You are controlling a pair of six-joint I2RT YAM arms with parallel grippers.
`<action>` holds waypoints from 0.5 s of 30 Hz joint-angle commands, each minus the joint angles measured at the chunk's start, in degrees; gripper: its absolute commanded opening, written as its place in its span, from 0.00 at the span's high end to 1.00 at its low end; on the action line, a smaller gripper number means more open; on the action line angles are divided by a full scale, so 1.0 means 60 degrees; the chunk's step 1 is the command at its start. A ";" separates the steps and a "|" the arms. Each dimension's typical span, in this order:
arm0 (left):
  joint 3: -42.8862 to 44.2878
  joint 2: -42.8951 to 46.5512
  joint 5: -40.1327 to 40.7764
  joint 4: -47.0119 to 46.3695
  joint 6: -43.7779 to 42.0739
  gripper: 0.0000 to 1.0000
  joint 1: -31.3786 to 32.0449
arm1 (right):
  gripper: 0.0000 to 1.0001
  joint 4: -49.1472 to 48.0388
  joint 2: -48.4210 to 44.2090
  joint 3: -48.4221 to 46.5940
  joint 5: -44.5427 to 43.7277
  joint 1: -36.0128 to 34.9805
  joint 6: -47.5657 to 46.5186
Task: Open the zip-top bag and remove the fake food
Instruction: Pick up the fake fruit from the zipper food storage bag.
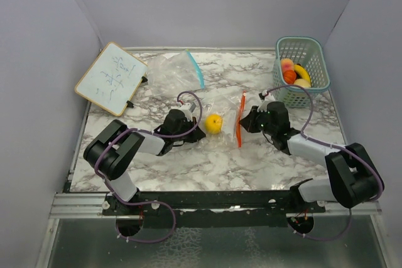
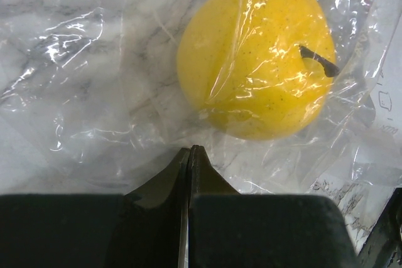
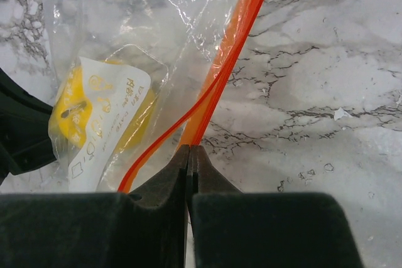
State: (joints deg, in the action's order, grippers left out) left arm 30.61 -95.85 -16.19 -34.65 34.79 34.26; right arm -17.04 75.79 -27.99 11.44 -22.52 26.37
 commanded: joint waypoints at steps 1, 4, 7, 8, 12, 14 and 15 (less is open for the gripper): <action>-0.0064 -0.0067 -0.0184 0.0008 -0.0136 1.00 0.0047 | 0.98 -0.0711 0.0467 0.0073 0.0681 -0.0018 0.0223; -0.0057 -0.0107 -0.0203 0.0012 -0.0156 1.00 0.0047 | 0.98 -0.0510 -0.0111 0.0186 0.0399 -0.0025 0.0169; -0.0066 -0.0130 -0.0188 0.0021 -0.0179 1.00 0.0046 | 0.98 0.0162 -0.0782 -0.0037 -0.0048 -0.0018 -0.0147; -0.0065 -0.0151 -0.0185 0.0019 -0.0186 1.00 0.0047 | 0.98 0.0322 -0.0874 -0.0138 -0.0085 -0.0023 -0.0224; -0.0006 -0.0166 -0.0239 -0.0017 -0.0160 1.00 0.0047 | 0.98 0.0382 -0.0740 -0.0330 0.0131 -0.0024 -0.0205; 0.0021 -0.0167 -0.0261 -0.0007 -0.0144 1.00 0.0047 | 0.97 0.0184 -0.0461 -0.0274 0.0302 -0.0025 -0.0098; 0.0034 -0.0156 -0.0261 0.0010 -0.0147 1.00 0.0047 | 0.98 0.0118 -0.0329 -0.0237 0.0400 -0.0025 -0.0058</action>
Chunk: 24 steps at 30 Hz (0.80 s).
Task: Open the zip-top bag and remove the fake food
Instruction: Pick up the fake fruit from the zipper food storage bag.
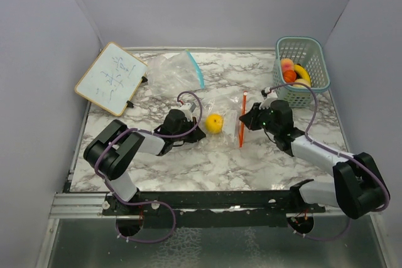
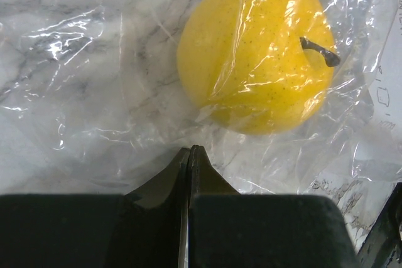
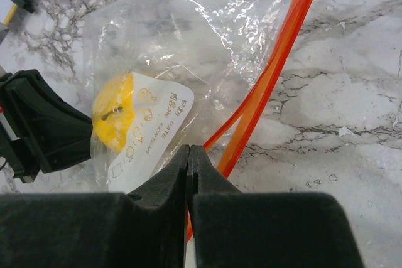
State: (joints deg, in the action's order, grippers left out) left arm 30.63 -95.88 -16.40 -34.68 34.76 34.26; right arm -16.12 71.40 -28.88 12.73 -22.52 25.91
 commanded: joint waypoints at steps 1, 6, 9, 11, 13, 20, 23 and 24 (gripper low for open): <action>0.0048 -0.0118 -0.0210 0.0073 -0.0164 1.00 0.0045 | 0.97 -0.0074 0.0469 -0.0038 0.0241 -0.0016 0.0061; 0.0029 -0.0044 -0.0138 0.0229 -0.0271 1.00 0.0047 | 0.97 0.0121 0.0041 0.0110 -0.0068 -0.0022 -0.0038; -0.0027 -0.0075 -0.0151 0.0132 -0.0230 1.00 0.0054 | 0.97 0.0527 -0.0121 0.0072 -0.0263 -0.0021 -0.0141; -0.0076 -0.0064 -0.0152 0.0086 -0.0213 1.00 0.0047 | 0.97 0.0534 -0.0330 0.0204 -0.0292 -0.0025 -0.0111; -0.0098 -0.0048 -0.0152 0.0100 -0.0209 1.00 0.0047 | 0.97 0.0504 -0.0512 0.0318 -0.0245 -0.0014 -0.0120; 0.0073 0.0070 -0.0079 0.0292 -0.0314 1.00 0.0047 | 0.97 0.0408 -0.0415 0.0483 -0.0058 -0.0014 -0.0077; 0.0147 0.0031 -0.0104 0.0279 -0.0302 1.00 0.0047 | 0.97 0.0100 -0.0020 0.0600 0.0119 -0.0017 0.0045; 0.0132 0.0027 -0.0104 0.0252 -0.0272 1.00 0.0047 | 0.97 -0.0015 0.0052 0.0640 0.0146 -0.0019 0.0059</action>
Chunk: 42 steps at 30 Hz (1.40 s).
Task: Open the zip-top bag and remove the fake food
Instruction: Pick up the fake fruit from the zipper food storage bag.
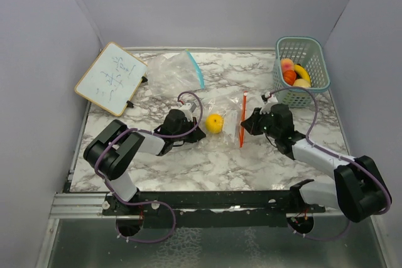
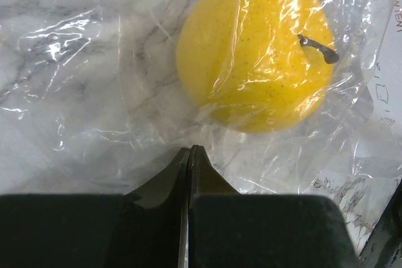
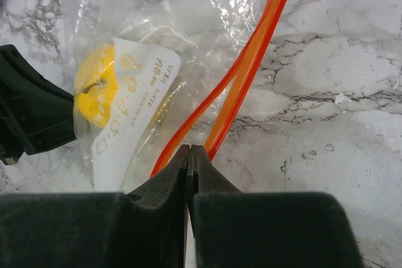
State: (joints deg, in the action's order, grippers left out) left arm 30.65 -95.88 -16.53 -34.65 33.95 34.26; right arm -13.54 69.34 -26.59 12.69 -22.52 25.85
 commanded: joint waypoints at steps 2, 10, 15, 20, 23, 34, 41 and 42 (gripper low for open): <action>0.0039 0.0066 -0.0099 0.0200 -0.0089 1.00 0.0054 | 0.97 -0.0619 0.0520 0.0299 0.0142 -0.0025 0.0108; -0.0156 0.0100 -0.0075 0.0113 -0.0065 1.00 0.0047 | 0.96 -0.1330 0.1222 -0.0032 0.0774 -0.0046 0.0321; -0.0151 0.0060 -0.0095 0.0059 -0.0047 1.00 0.0047 | 0.94 -0.1818 0.1920 -0.0376 0.1181 -0.0215 0.0439; -0.0144 0.0071 -0.0094 0.0092 -0.0070 1.00 0.0045 | 0.90 -0.2847 0.2049 -0.0271 0.2272 -0.0332 0.0454; -0.0138 0.0032 -0.0069 0.0086 -0.0083 1.00 0.0047 | 0.86 -0.3909 0.1995 -0.0010 0.3155 -0.0358 0.0219; 0.0028 -0.0163 -0.0251 -0.0011 -0.0008 1.00 0.0055 | 0.63 -0.4093 0.3247 -0.0629 0.2991 -0.1146 -0.1416; 0.0011 -0.0163 -0.0210 0.0054 -0.0058 1.00 0.0048 | 0.14 -0.3843 0.3576 -0.0958 0.2097 -0.1623 -0.2040; -0.0001 -0.0163 -0.0237 0.0032 -0.0039 1.00 0.0047 | 0.08 -0.3847 0.3636 -0.0988 0.2024 -0.1648 -0.2099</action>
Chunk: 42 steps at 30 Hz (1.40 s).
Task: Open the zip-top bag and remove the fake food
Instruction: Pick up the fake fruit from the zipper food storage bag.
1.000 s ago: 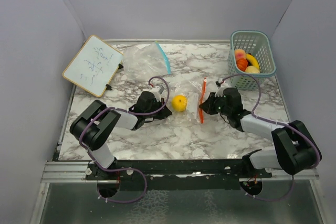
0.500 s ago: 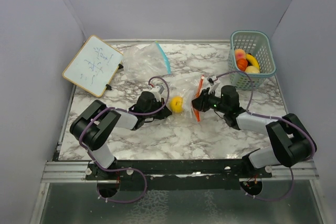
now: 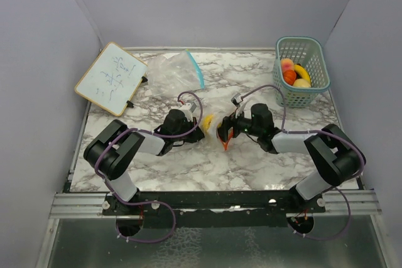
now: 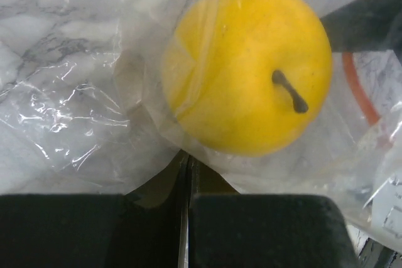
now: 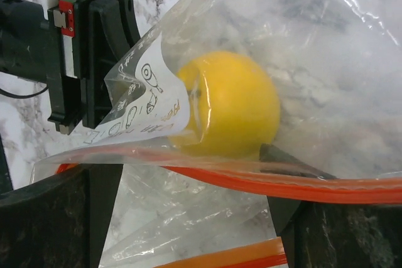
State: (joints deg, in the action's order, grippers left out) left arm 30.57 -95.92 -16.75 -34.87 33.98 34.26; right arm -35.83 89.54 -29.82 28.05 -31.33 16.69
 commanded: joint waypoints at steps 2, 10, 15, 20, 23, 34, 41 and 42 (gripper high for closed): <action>-0.0004 -0.0156 -0.0221 0.0033 -0.0029 1.00 0.0047 | 0.00 -0.0209 0.0429 -0.0545 -0.0636 -0.0231 -0.0629; -0.0027 -0.0156 -0.0296 0.0033 -0.0052 1.00 0.0049 | 0.01 -0.0075 0.1804 -0.1637 -0.0387 -0.0366 -0.0944; -0.0015 -0.0138 -0.0295 0.0099 -0.0082 1.00 0.0046 | 0.01 -0.0208 0.2422 -0.1962 -0.0398 -0.0483 -0.0972; -0.0033 -0.0156 -0.0339 0.0100 -0.0071 1.00 0.0047 | 0.04 -0.0281 0.2827 -0.2291 -0.0361 -0.0487 -0.1051; -0.0035 -0.0143 -0.0357 0.0130 -0.0079 1.00 0.0047 | 0.11 -0.0254 0.2906 -0.2386 -0.0320 -0.0483 -0.1051; 0.0032 -0.0156 -0.0360 0.0224 -0.0130 1.00 0.0047 | 0.27 -0.0103 0.1376 -0.1608 -0.1415 -0.0483 -0.0948; 0.0097 -0.0156 -0.0328 0.0267 -0.0169 1.00 0.0047 | 0.27 0.1972 -0.0121 -0.1539 -0.2739 -0.0395 -0.1325; 0.0112 -0.0156 -0.0321 0.0267 -0.0160 1.00 0.0047 | 0.27 0.2288 -0.0334 -0.1516 -0.2861 -0.0338 -0.1334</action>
State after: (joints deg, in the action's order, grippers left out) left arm 30.57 -95.92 -17.58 -34.70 33.91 34.26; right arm -30.72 92.86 -39.53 17.82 -33.80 10.28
